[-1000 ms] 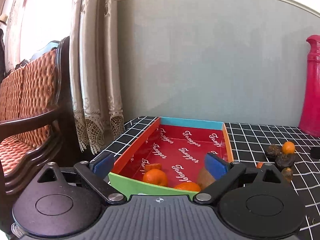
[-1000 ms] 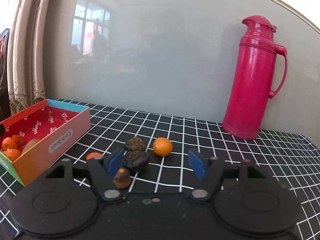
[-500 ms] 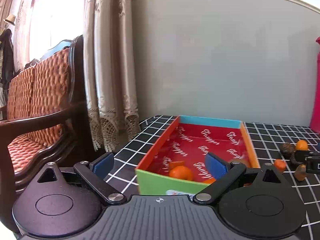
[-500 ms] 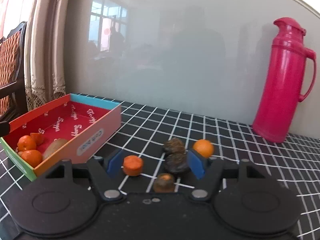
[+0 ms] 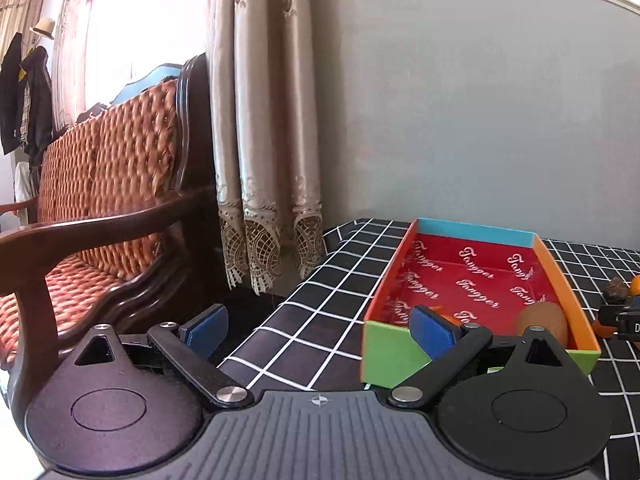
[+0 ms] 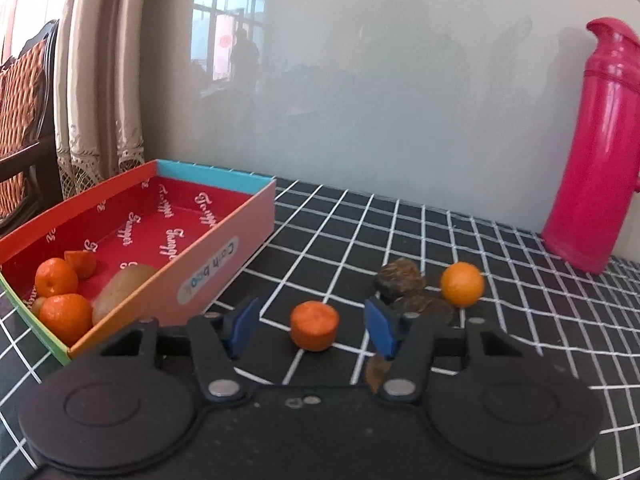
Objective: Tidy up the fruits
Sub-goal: 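Move the right gripper to the orange carrot piece and grasp it, then carry the carrot piece with the right gripper into the red box and release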
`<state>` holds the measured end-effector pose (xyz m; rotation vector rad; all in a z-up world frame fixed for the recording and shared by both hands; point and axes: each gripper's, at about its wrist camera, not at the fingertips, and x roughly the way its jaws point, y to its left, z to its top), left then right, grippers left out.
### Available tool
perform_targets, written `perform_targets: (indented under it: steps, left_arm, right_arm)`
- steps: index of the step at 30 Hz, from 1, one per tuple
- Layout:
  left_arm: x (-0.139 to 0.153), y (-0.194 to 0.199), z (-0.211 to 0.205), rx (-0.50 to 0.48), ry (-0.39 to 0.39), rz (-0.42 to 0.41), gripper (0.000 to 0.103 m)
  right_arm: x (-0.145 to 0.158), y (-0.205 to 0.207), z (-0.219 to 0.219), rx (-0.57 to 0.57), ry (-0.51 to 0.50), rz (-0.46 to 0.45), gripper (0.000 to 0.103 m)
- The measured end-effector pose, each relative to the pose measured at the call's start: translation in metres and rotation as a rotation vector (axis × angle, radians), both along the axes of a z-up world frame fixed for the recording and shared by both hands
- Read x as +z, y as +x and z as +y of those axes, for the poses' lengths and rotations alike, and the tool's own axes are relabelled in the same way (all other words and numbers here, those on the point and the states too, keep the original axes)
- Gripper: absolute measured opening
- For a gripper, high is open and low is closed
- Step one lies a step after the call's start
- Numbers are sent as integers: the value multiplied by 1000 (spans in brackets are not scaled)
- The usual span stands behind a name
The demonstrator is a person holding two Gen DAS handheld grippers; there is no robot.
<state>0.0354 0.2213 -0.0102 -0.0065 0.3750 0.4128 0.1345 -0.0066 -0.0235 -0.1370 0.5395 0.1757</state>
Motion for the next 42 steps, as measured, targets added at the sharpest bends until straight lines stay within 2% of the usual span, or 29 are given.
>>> perform_targets:
  steps: [10,12,17,30,42]
  left_arm:
    - [-2,-2,12,7,-10,0,97]
    - [-2,-2,13,5,-13,0,97]
    - [-1,-1,9,0,-5,5,97]
    - [5,-14,20,28,10,-2,97]
    - [5,-20,32,44,7,-1,97]
  right_arm:
    - [-15,20,5,-38,-23,78,42]
    - [-17,22,5,-41,-20,93,29]
    - [-14,21,5,-37,-6,98,29]
    - [30,-5,21,17,52,-54,29]
    - [34,-10,40,61,63,-80,29]
